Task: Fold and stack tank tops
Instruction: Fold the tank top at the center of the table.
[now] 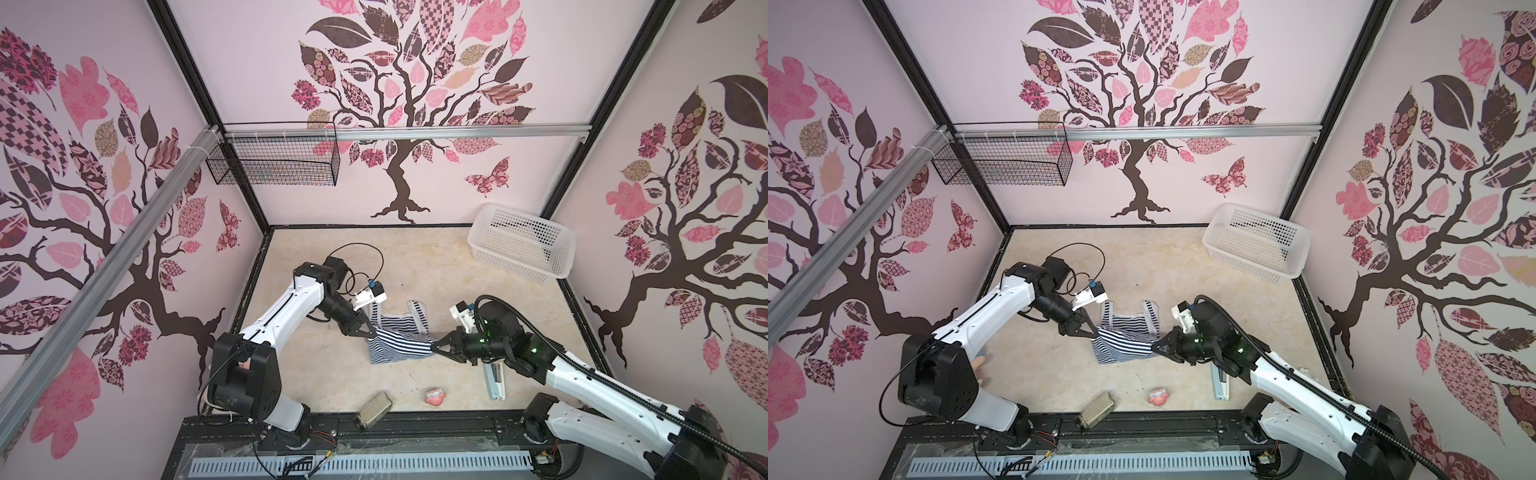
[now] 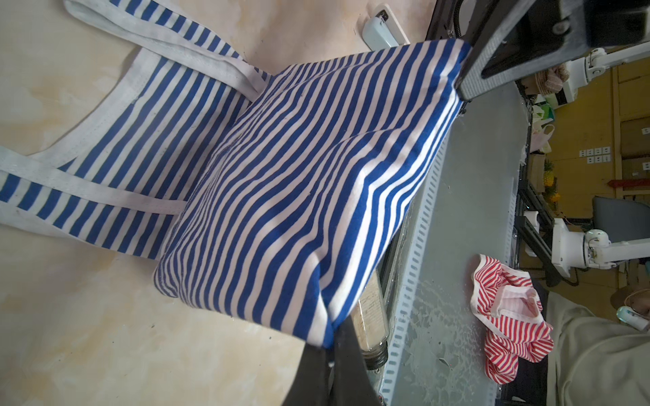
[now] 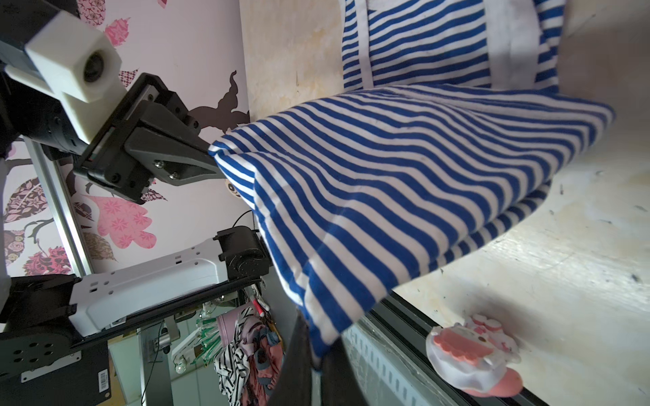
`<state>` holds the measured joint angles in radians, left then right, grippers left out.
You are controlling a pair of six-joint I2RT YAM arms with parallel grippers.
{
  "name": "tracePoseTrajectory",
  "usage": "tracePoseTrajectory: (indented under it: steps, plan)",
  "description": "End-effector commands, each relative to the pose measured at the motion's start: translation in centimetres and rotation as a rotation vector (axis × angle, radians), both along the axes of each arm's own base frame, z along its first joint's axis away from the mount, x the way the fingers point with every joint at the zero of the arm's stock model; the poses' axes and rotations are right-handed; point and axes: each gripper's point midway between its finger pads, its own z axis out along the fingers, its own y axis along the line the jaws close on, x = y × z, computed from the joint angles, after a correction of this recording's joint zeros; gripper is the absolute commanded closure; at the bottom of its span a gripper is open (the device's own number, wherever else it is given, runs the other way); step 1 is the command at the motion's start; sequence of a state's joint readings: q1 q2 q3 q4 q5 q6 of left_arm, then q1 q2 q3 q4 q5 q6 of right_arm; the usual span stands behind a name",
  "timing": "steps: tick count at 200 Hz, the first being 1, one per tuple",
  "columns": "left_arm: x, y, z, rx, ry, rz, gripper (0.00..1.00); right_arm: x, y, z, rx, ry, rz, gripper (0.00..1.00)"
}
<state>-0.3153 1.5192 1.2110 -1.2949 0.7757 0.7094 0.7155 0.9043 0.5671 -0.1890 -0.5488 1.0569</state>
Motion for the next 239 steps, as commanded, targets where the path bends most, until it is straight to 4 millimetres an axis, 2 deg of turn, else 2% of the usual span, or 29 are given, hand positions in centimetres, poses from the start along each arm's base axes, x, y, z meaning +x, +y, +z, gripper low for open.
tracePoseTrajectory:
  steps: [1, 36, 59, 102, 138, 183, 239]
  plan:
    - [-1.2, -0.3, -0.3, -0.027, 0.037, -0.028, 1.00, -0.1, -0.1, 0.9, 0.034, 0.002, -0.027, 0.99]
    - [-3.3, 0.5, -1.5, 0.010, 0.106, -0.085, 1.00, 0.0, 0.0, 0.4, 0.011, 0.008, -0.018, 0.98]
    - [-4.6, 1.0, -1.4, 0.013, 0.127, -0.121, 1.00, 0.3, 0.4, 0.5, -0.003, 0.010, -0.008, 0.97]
    - [-4.3, 1.4, -2.1, 0.047, 0.101, -0.118, 1.00, 1.0, 1.0, 0.8, -0.020, 0.010, 0.002, 0.97]
    - [-5.3, 1.1, -0.8, 0.000, 0.144, -0.147, 1.00, 1.3, 1.3, 1.5, -0.019, -0.004, 0.012, 0.98]
    - [-7.0, 1.4, -0.6, 0.015, 0.127, -0.184, 1.00, -0.4, 0.2, 0.7, 0.001, -0.014, 0.031, 0.99]
    - [-9.9, 1.5, -2.9, 0.118, 0.115, -0.291, 1.00, -2.8, -0.8, -1.2, -0.006, 0.029, 0.050, 0.98]
